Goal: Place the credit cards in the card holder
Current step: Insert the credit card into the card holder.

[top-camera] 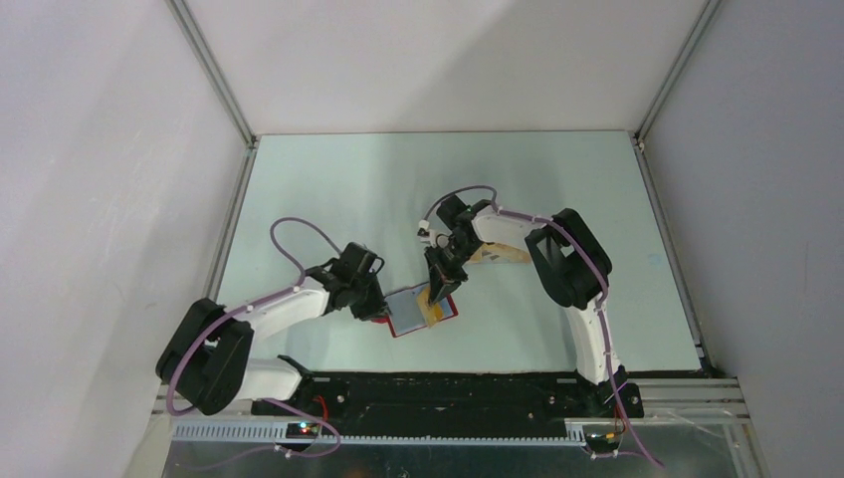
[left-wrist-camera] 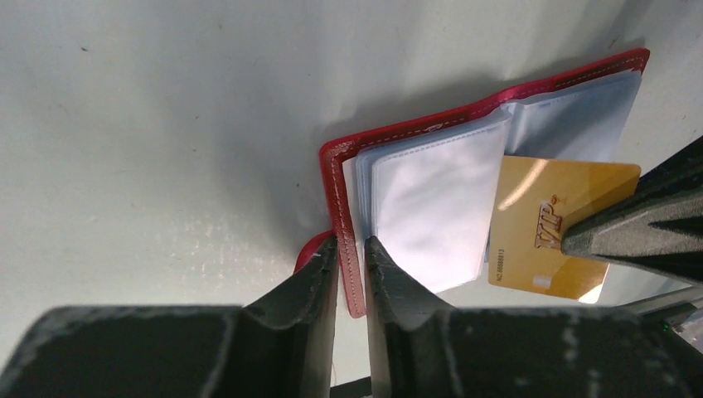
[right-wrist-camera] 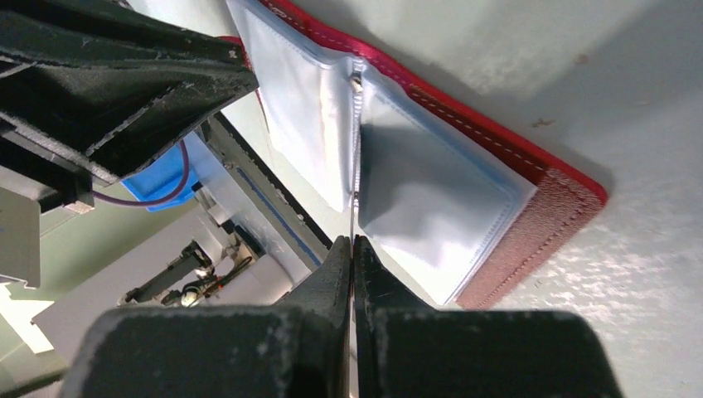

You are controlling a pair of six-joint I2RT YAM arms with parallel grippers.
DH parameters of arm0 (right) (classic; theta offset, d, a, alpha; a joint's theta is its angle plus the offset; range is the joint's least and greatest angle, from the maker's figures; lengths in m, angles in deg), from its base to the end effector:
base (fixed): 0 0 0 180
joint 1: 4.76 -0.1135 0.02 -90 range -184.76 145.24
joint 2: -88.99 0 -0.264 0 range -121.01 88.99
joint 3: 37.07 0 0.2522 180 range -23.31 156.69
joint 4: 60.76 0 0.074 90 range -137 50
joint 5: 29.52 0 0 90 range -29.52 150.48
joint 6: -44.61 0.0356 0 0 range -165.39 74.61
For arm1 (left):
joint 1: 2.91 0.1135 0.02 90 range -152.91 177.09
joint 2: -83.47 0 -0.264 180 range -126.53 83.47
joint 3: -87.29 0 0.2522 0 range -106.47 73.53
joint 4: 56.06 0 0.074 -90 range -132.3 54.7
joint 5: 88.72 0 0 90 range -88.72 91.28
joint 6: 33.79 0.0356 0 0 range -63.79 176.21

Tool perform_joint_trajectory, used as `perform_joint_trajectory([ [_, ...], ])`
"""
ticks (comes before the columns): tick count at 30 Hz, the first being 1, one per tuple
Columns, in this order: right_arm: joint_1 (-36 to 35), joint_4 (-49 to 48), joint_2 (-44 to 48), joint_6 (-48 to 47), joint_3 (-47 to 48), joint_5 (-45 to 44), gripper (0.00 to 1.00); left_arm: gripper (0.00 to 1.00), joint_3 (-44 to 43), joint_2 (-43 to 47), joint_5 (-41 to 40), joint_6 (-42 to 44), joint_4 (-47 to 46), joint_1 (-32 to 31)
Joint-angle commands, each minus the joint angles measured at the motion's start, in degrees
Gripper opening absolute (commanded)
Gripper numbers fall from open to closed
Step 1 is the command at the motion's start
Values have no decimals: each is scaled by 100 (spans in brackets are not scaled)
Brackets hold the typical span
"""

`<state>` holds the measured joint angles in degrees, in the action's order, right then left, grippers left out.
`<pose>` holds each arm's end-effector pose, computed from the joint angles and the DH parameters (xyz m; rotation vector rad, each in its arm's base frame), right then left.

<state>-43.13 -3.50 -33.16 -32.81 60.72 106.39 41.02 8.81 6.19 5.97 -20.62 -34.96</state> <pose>0.3014 0.2712 0.1353 0.6853 -2.6175 -1.1193 0.1851 -0.1195 0.1499 -0.4161 2.7761 -0.5199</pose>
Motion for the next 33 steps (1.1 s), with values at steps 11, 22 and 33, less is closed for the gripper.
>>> perform_joint_trajectory([
  [11,-183,-7,145,-654,253,828,0,15,-168,-263,120,319,29,119],
  [22,-63,430,-445,-677,871,223,0,14,-210,-393,218,428,36,167],
  [33,232,894,-227,-776,810,-359,0,11,-225,-491,253,467,22,186],
])
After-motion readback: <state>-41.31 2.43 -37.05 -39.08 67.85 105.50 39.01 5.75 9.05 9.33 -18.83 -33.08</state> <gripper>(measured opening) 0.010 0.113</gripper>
